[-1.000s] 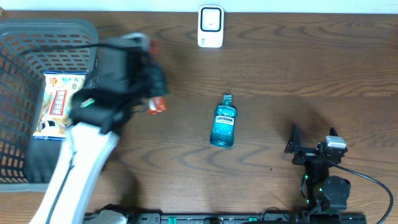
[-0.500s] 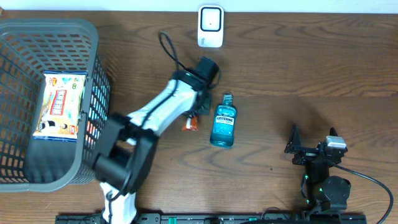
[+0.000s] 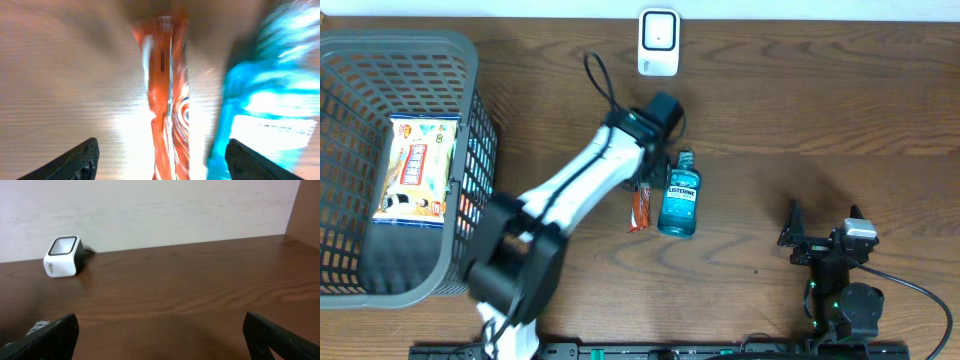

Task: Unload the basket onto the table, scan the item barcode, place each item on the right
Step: 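Carry the orange bar out and place it left of the bottle, then reach the left gripper into the basket and grasp the printed snack bag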

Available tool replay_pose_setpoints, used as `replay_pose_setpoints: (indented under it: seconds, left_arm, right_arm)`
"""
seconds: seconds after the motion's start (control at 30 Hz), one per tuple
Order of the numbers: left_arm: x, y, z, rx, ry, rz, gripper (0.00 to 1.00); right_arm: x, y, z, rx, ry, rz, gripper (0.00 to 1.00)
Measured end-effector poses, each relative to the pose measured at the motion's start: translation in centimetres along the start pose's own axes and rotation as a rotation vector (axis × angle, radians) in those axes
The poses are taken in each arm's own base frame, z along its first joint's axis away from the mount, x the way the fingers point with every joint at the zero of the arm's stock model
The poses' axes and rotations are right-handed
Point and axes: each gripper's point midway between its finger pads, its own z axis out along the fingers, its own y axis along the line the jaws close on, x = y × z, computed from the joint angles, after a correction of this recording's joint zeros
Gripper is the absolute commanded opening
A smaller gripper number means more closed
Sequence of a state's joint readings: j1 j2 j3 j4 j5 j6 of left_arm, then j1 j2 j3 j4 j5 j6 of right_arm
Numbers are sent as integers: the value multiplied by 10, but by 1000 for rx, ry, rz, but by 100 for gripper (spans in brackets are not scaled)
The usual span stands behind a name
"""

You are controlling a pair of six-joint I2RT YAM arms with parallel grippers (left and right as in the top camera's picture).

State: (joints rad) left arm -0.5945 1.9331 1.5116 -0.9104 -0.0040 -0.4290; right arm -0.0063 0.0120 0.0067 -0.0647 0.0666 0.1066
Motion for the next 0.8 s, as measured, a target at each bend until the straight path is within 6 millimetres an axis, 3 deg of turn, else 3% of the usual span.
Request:
replay_pose_setpoints:
  seconds: [0.07, 0.17, 0.2, 0.3, 0.4, 0.47, 0.53, 0.6, 0.67, 0.8]
  left_arm:
    - [-26, 1, -46, 28, -126, -18, 87]
    - [-67, 15, -145, 81, -409, -71, 89]
    - [-75, 24, -175, 91, -498, -97, 99]
    - [-82, 73, -264, 77, -751, -221, 100]
    - [-66, 141, -319, -23, -904, -405, 98]
    - [-49, 189, -334, -113, -942, -561, 98]
    - [-31, 231, -335, -192, -939, -735, 98]
    - [-8, 276, -325, -278, -901, -959, 98]
    - [13, 309, -311, -340, -853, -1156, 98]
    - [40, 358, -277, -423, -766, -1472, 98]
  right_arm:
    - [0, 0, 0, 0, 0, 0, 99]
    - [0, 0, 0, 0, 0, 0, 99]
    - [0, 0, 0, 0, 0, 0, 99]
    - [0, 0, 0, 0, 0, 0, 99]
    - [0, 0, 0, 0, 0, 0, 99]
    - [0, 0, 0, 0, 0, 0, 99]
    - [0, 0, 0, 0, -1, 0, 99]
    - [0, 0, 0, 0, 0, 0, 99]
    - [0, 0, 0, 0, 0, 0, 99]
    - [0, 0, 0, 0, 0, 0, 99]
